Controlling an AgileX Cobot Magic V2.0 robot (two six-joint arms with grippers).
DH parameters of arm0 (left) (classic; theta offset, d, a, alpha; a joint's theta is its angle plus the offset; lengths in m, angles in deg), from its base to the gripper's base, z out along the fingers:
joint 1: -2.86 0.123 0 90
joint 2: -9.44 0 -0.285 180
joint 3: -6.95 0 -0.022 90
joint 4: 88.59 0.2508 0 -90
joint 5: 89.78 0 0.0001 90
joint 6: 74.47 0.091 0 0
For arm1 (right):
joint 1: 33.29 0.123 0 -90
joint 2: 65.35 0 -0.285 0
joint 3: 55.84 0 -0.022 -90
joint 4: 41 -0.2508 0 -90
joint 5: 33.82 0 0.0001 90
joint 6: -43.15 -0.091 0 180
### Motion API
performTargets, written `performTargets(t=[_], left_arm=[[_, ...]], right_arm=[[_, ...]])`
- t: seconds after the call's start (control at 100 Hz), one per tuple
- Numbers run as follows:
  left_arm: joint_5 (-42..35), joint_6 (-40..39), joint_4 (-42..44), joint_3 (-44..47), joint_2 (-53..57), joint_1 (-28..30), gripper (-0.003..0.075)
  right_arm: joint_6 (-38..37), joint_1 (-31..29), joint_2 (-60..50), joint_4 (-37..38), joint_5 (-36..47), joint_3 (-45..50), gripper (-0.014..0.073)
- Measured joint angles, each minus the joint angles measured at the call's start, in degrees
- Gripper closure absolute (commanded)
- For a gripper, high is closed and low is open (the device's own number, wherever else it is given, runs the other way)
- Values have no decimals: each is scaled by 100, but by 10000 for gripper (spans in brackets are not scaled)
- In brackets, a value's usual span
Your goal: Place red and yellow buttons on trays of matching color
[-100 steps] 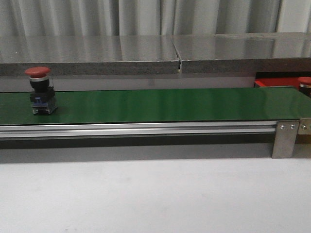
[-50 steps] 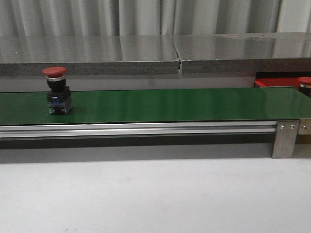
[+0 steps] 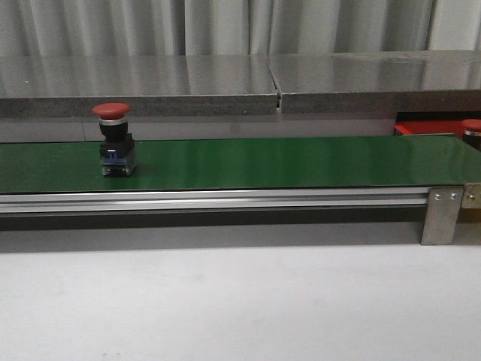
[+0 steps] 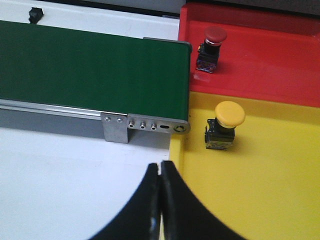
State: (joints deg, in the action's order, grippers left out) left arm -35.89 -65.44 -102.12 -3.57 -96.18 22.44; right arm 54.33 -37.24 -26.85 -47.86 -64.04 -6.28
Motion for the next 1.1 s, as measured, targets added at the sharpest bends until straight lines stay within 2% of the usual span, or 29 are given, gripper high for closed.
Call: performTargets(t=[0.05,0.07,0.3,0.47,0.72,1.1], left_arm=[[-12,132,0,0,96,-170,718],[-12,186,0,0,129,-216,737],[34,470,76,55,490,-956,740],[-267,475,155,409,1077,-1393,740],[-1358,488,328,1686,2369,-1882,740],[-1927,501,370,3607,4213,-2023,739]], right_arm=[[0,0,0,0,0,0,662],[0,0,0,0,0,0,662],[0,0,0,0,0,0,662],[0,0,0,0,0,0,662],[0,0,0,0,-3,0,662],[0,0,0,0,-12,0,662]])
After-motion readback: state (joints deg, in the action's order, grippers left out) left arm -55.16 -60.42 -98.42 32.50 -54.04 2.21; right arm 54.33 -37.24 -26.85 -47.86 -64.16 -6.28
